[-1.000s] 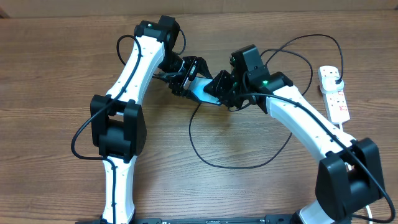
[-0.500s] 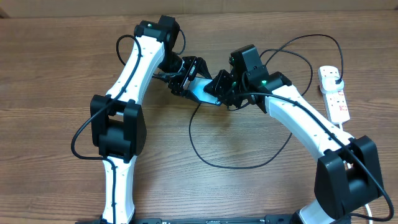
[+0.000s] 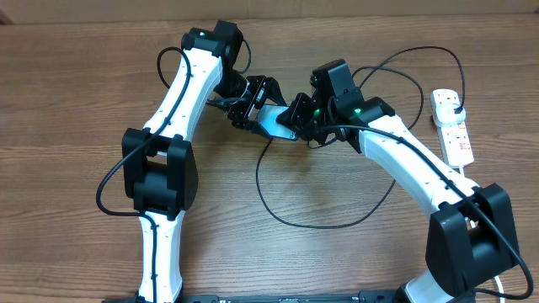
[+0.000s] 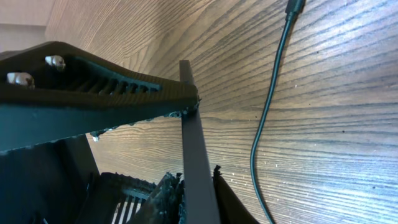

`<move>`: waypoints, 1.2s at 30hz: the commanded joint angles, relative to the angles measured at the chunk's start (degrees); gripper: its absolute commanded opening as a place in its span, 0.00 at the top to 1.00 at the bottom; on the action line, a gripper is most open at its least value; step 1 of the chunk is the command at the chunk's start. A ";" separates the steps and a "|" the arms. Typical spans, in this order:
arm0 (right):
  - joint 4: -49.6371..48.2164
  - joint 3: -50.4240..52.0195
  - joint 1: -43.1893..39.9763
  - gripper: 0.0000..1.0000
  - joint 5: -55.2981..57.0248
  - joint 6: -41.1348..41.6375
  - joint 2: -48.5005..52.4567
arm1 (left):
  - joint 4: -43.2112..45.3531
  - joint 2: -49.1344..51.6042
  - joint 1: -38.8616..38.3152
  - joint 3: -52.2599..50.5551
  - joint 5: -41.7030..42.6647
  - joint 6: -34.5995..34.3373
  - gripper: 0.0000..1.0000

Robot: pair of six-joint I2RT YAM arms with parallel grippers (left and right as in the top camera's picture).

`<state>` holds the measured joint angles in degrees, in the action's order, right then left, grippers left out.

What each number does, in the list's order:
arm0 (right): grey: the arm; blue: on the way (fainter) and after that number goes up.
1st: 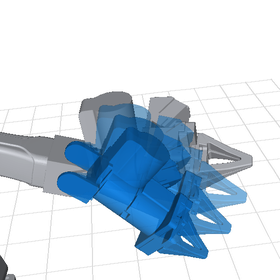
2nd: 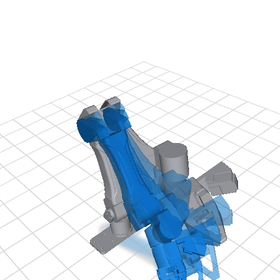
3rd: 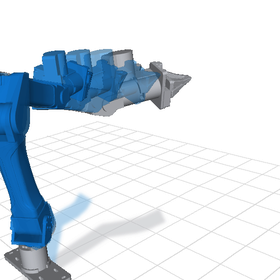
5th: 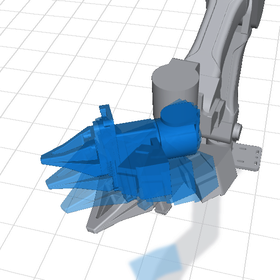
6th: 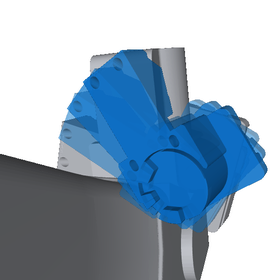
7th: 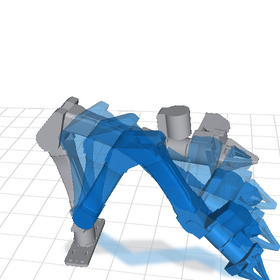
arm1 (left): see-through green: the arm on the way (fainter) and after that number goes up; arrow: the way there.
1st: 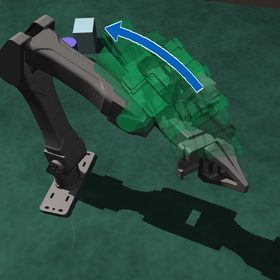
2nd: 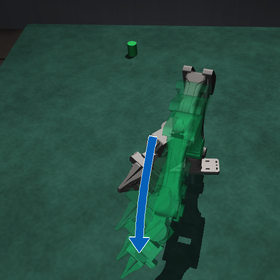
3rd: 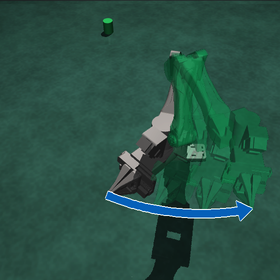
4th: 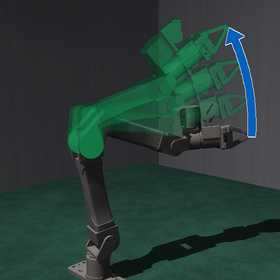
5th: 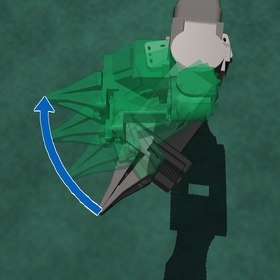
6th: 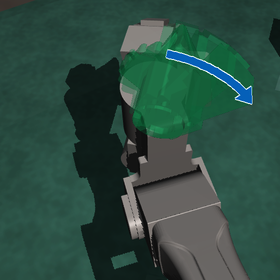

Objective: Plug charger to phone and switch on socket

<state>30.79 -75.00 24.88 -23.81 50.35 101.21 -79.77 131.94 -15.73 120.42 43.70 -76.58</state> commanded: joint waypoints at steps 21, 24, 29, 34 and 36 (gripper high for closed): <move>-1.88 -1.14 0.28 0.96 -0.48 0.68 0.48 | 1.03 0.04 -0.44 1.62 2.82 -1.46 0.34; -1.95 -1.14 0.24 0.96 -0.48 0.68 0.48 | 0.98 0.04 -0.44 1.62 2.80 -1.44 0.17; -2.03 -1.16 0.11 0.96 -0.46 0.66 -0.13 | 1.03 0.04 -0.42 1.62 2.32 -1.44 0.00; -1.99 -1.16 0.07 0.96 -0.20 0.24 -1.40 | 3.23 0.04 -0.37 1.62 2.27 1.33 0.00; -1.97 -1.16 -0.31 0.96 -0.22 0.22 -1.92 | 4.59 0.04 -0.37 1.62 2.29 5.03 0.02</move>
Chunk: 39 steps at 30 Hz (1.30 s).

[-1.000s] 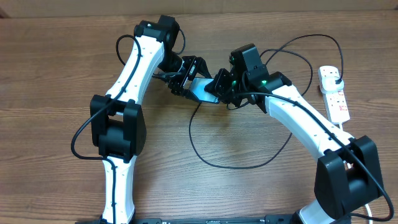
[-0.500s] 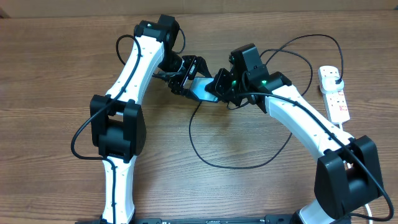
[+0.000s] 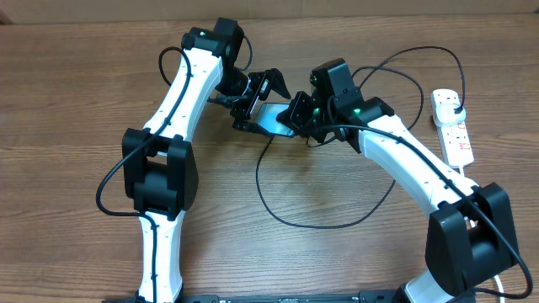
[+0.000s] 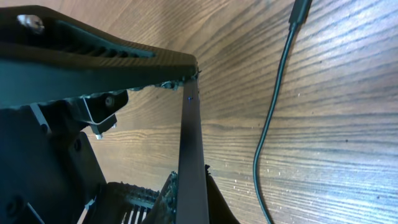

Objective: Plug charger to phone and switch on socket

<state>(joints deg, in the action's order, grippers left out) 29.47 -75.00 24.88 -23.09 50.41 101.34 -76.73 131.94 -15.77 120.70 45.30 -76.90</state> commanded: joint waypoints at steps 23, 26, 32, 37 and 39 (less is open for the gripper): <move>5.07 -1.16 -13.16 0.96 -6.69 -4.63 -12.55 | 25.20 0.02 2.32 1.36 27.34 48.61 0.06; 8.17 -1.16 -14.75 0.96 -6.78 -7.50 -15.50 | 27.32 -0.55 2.73 1.36 31.85 53.75 0.00; 16.50 -1.14 -17.77 0.96 -4.24 -11.76 -23.89 | 27.26 -2.45 3.80 1.36 31.21 56.92 0.00; 21.09 0.66 -18.51 0.96 -2.05 -11.69 -30.82 | 25.38 -3.06 4.24 1.36 31.23 59.36 0.00; 19.85 3.58 -18.53 0.96 -2.03 -11.45 -34.36 | 24.11 -3.06 4.24 1.36 31.26 60.72 0.00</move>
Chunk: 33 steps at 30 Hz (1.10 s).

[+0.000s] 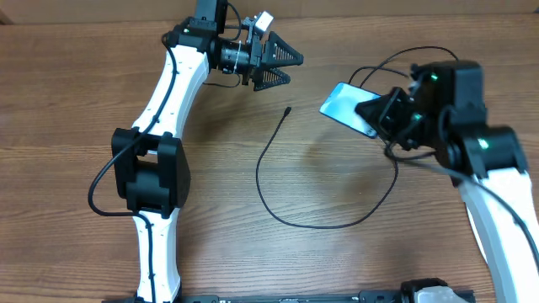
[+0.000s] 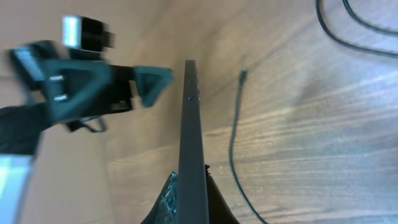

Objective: Plug charger to phone and switch on socket

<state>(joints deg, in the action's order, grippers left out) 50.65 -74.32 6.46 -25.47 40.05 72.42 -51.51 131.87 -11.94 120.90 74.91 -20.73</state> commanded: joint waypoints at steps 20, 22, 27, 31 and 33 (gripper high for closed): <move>-47.63 33.29 -0.04 0.96 2.71 28.17 -14.71 | -2.40 -2.99 -1.27 1.16 1.60 5.25 0.00; -52.92 33.29 0.31 0.96 2.84 30.42 -11.28 | -2.40 -2.99 -1.46 1.14 1.57 4.28 0.00; -66.01 33.29 2.01 0.96 2.95 34.71 -3.04 | -0.94 -2.99 -1.64 1.14 1.53 -1.42 0.00; -73.24 33.29 3.80 0.96 4.48 39.87 2.47 | 3.06 -2.97 -1.64 1.14 0.39 -8.85 0.02; -74.82 33.29 5.05 0.96 6.97 42.60 4.42 | 5.99 -2.97 -1.84 1.14 -0.68 -13.00 0.03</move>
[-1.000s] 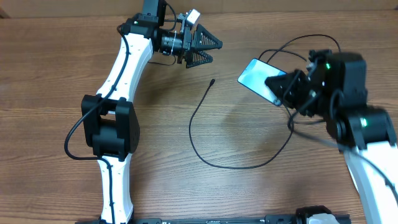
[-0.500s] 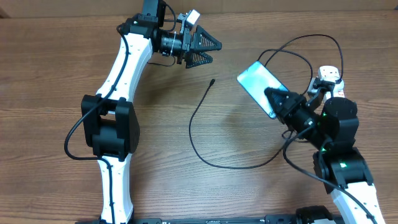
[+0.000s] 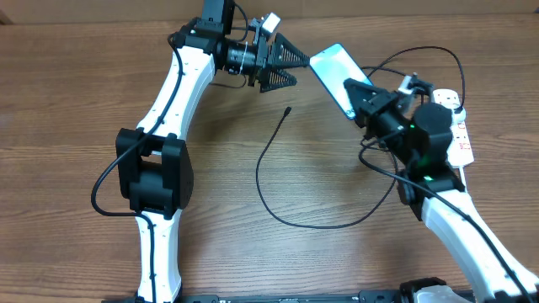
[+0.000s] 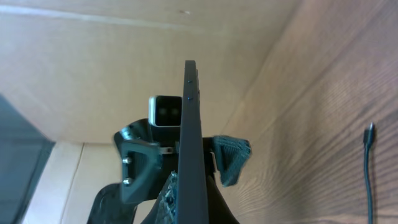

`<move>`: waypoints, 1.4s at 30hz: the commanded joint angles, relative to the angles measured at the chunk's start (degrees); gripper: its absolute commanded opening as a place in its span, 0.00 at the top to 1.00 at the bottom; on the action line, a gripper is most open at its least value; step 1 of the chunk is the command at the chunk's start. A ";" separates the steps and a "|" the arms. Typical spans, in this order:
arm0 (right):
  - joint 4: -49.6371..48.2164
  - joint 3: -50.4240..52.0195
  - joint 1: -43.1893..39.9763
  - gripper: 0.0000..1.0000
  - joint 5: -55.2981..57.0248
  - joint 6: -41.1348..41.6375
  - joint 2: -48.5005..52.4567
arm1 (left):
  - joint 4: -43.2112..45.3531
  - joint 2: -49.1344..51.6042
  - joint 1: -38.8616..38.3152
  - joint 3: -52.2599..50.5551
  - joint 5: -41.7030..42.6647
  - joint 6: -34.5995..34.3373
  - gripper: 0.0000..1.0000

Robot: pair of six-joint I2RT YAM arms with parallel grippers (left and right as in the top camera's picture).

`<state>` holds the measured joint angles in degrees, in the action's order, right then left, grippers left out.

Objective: Plug charger to phone and switch on socket

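The phone (image 3: pixel 334 71) is held tilted up off the table, its screen facing the overhead camera, with my right gripper (image 3: pixel 360 95) shut on its lower end. The right wrist view shows the phone (image 4: pixel 189 130) edge-on between my right gripper (image 4: pixel 189 202)'s fingers. My left gripper (image 3: pixel 294 70) stands open and empty just left of the phone, and its fingers (image 4: pixel 229 159) show behind the phone's edge. The black charger cable (image 3: pixel 263 175) lies looped on the table with its free plug tip (image 3: pixel 288 109) below the left gripper. The white socket strip (image 3: pixel 460 141) lies at the right edge.
The cable's far end runs up behind my right arm to a plug (image 3: pixel 451 101) seated in the socket strip. A cardboard-coloured wall (image 4: pixel 124 56) stands along the table's back edge. My right arm crosses the cable loop at the right.
My right gripper has carried the phone up and to the left, from the right of the cable tip to close beside the open left gripper. The left gripper has barely moved.
Both grippers were at the phone in the middle of the table. Then the left gripper stood open beside it. Then the left arm was back near the wall, with the right gripper holding the phone at the right. Now the phone is raised beside the left gripper.
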<state>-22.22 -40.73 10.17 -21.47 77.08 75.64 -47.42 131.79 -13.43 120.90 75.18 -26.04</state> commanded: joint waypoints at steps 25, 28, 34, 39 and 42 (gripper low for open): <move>-6.75 -3.23 8.20 0.96 24.39 18.10 5.77 | 27.58 -2.89 -7.41 1.14 -12.87 -35.89 0.13; -8.74 -3.28 8.20 0.96 24.39 18.12 6.34 | 27.58 -2.89 -7.80 1.14 -13.25 -35.95 0.16; -9.03 -3.28 8.20 0.96 24.11 20.57 6.51 | 27.67 -2.89 -8.44 1.14 -13.92 -37.44 0.31; -9.09 -3.28 8.22 0.96 22.80 22.25 6.54 | 27.67 -2.89 -8.61 1.14 -14.56 -37.48 0.41; -9.03 -3.28 8.26 0.96 21.70 24.28 6.54 | 27.80 -2.89 -8.63 1.14 -14.56 -38.38 0.50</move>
<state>-30.00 -41.47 18.06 1.32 99.04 82.30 -19.94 131.74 -21.41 120.92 61.25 -63.37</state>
